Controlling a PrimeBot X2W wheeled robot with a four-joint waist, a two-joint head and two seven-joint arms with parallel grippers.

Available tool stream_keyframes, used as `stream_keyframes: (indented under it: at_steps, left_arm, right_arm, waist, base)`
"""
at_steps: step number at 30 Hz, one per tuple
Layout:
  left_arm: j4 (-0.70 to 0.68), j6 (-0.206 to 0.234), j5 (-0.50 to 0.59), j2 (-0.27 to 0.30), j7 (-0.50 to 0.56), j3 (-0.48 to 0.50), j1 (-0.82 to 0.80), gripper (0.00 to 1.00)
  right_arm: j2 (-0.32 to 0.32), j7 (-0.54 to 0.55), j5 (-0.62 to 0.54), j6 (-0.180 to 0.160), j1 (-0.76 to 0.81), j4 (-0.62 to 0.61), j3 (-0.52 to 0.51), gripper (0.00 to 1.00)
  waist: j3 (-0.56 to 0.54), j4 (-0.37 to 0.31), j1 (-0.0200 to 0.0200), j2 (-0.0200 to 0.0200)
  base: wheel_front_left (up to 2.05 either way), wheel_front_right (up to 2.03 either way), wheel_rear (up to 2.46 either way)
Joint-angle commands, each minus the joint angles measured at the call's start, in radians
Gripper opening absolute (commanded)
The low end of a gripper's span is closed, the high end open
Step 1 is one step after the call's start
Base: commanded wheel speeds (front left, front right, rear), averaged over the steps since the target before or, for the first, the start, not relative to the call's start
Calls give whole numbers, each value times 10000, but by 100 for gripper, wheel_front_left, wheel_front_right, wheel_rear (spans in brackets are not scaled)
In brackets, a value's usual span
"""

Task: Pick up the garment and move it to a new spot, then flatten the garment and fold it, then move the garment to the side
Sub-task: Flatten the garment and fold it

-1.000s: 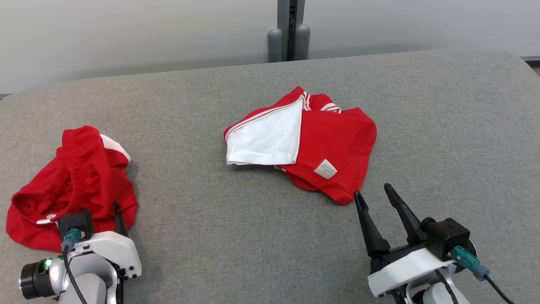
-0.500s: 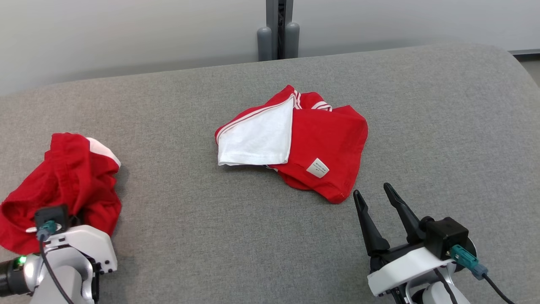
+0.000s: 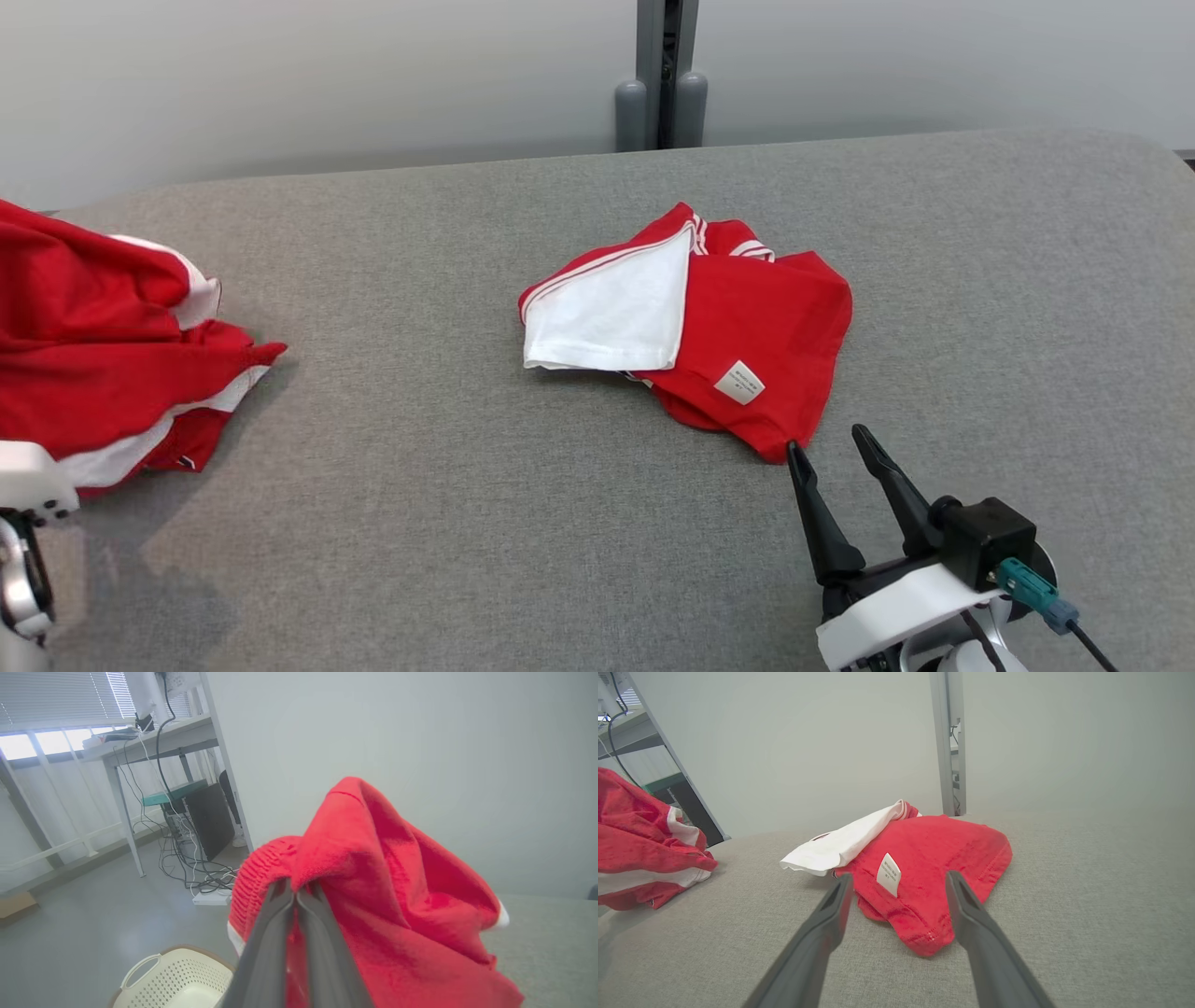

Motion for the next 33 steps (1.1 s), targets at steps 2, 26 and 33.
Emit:
stream_keyframes:
  at_steps: [2, 26, 33]
  left_arm:
    - [-798, 154, 148, 355, -47, 346, 181, 0]
    - [1505, -409, -534, -198, -47, 601, -436, 100]
    - [-1538, -1027, -927, -1493, -48, 1425, -42, 100]
  right_arm:
    - [-70, -46, -96, 20, 44, -7, 52, 100]
    - [-193, -46, -57, 20, -276, 29, 116, 100]
    - [-231, -46, -134, 20, -384, -20, -56, 100]
  waist:
    - [-20, 143, 0, 0]
    - [379, 74, 0, 0]
    - [415, 133, 0, 0]
  base:
    - [0, 0, 0]
    - [0, 0, 0]
    - [0, 0, 0]
